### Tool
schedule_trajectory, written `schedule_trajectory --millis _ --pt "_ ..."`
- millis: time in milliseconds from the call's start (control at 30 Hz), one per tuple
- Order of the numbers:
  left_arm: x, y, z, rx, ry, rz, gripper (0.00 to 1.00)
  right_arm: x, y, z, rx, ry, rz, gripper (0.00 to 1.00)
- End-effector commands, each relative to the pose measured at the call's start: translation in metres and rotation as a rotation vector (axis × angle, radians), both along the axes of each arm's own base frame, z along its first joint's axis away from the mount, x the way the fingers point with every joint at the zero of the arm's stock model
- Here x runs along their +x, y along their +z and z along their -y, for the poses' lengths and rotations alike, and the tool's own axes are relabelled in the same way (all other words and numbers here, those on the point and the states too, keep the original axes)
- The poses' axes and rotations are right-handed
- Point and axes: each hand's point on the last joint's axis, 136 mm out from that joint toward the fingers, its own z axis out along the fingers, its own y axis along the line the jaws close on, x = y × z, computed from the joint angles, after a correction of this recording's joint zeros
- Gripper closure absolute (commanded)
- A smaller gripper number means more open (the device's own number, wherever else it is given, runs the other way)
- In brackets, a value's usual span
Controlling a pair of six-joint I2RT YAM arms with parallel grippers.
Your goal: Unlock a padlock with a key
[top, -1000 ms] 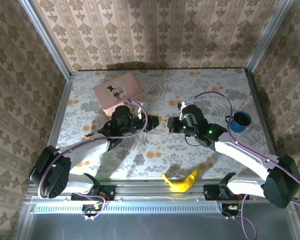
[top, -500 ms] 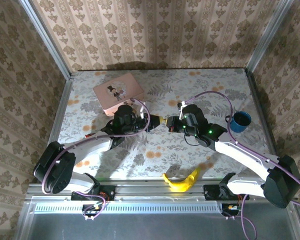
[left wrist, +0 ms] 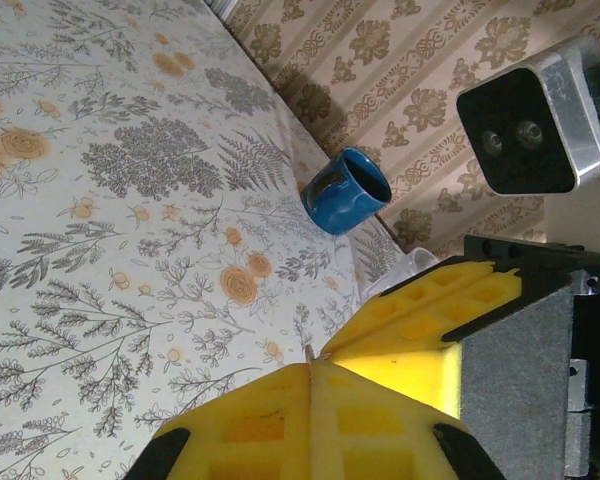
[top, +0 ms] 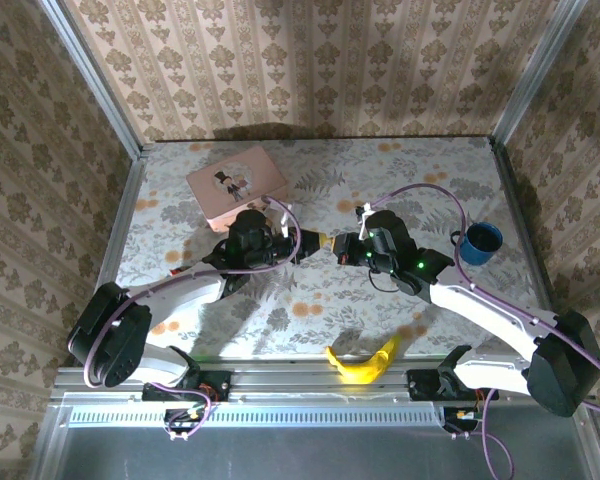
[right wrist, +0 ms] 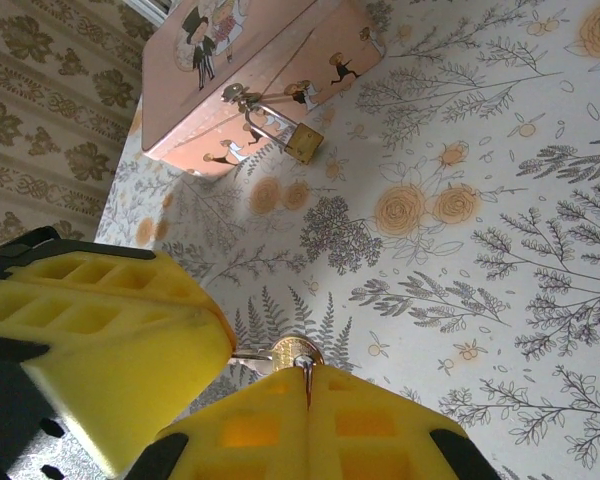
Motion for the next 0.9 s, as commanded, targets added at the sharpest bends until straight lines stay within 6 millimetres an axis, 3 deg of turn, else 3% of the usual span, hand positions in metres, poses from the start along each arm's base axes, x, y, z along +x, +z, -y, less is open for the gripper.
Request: schedule_trajectory --millis 0,167,367,633,867 --pt "0.0 0.015 -0.008 0.035 -0.005 0.087 1.0 -0.002 0.009 0.007 0.017 0.006 0.037 0.81" --pt "-0.006 0.026 -0.037 0.14 -0.025 0.192 1.0 -0.009 0.026 0.013 0.043 0.08 0.102 0.59" --pt "-0.038 0.041 -0.051 0.2 -0.194 0.298 1.0 -0.028 0.057 0.018 0.075 0.181 0.262 0.44" --pt "-0.074 0.061 -0.044 0.109 -0.413 0.372 1.0 -0.053 0.085 0.005 0.152 0.337 0.399 0.51" --pt "-0.084 0.07 -0.04 0.067 -0.497 0.392 1.0 -0.068 0.097 -0.011 0.233 0.463 0.438 0.5"
